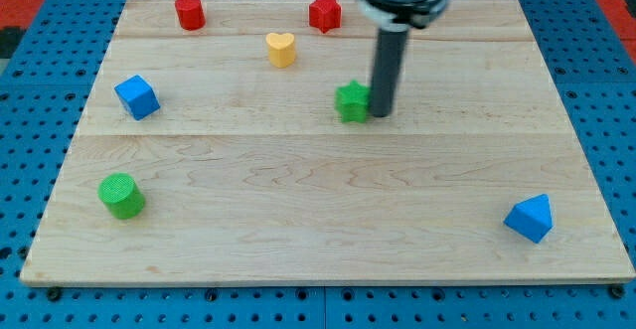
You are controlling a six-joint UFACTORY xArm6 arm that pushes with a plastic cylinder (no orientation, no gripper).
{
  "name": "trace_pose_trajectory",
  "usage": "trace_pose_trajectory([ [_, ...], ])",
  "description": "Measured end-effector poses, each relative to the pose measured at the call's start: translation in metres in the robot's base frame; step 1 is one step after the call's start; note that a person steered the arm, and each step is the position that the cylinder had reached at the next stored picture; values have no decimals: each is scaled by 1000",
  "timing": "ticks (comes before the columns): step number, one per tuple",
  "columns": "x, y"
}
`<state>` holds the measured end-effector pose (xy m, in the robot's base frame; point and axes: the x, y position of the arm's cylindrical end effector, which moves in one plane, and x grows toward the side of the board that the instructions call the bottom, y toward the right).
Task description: Move the green circle towards center right
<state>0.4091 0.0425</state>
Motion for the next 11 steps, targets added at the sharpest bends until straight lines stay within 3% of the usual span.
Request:
trace_pose_trajectory([
  [2, 6, -31],
  [3, 46, -95],
  [5, 65, -298],
  [6, 106, -337],
  [7, 142, -289],
  [9, 118, -231],
  [10, 111, -124],
  [11, 99, -85],
])
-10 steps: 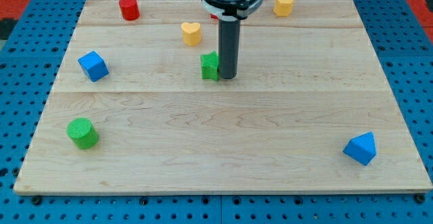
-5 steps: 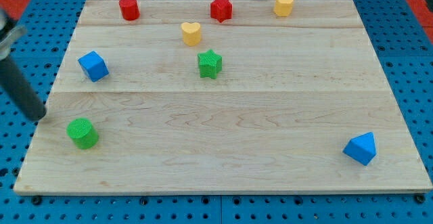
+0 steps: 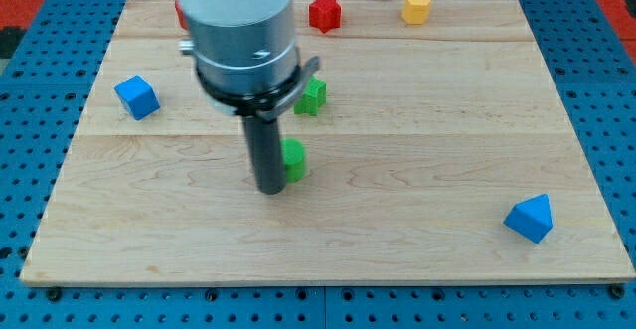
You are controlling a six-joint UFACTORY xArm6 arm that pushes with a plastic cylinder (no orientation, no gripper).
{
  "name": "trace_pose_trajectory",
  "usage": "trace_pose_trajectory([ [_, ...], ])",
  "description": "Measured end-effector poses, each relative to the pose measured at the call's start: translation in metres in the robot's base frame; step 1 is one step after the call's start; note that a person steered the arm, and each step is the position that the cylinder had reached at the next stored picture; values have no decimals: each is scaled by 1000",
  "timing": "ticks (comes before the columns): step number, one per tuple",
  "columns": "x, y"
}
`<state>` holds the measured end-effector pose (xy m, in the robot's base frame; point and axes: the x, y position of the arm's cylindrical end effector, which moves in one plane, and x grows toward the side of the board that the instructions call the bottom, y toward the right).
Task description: Move the green circle towards center right
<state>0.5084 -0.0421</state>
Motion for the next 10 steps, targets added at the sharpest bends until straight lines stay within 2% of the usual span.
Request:
trace_pose_trajectory([
  [1, -41, 31],
  [3, -63, 8],
  [4, -71, 34],
  [5, -93, 103],
  [6, -99, 105],
  [7, -113, 73],
  [9, -117, 160],
  [10, -117, 163],
])
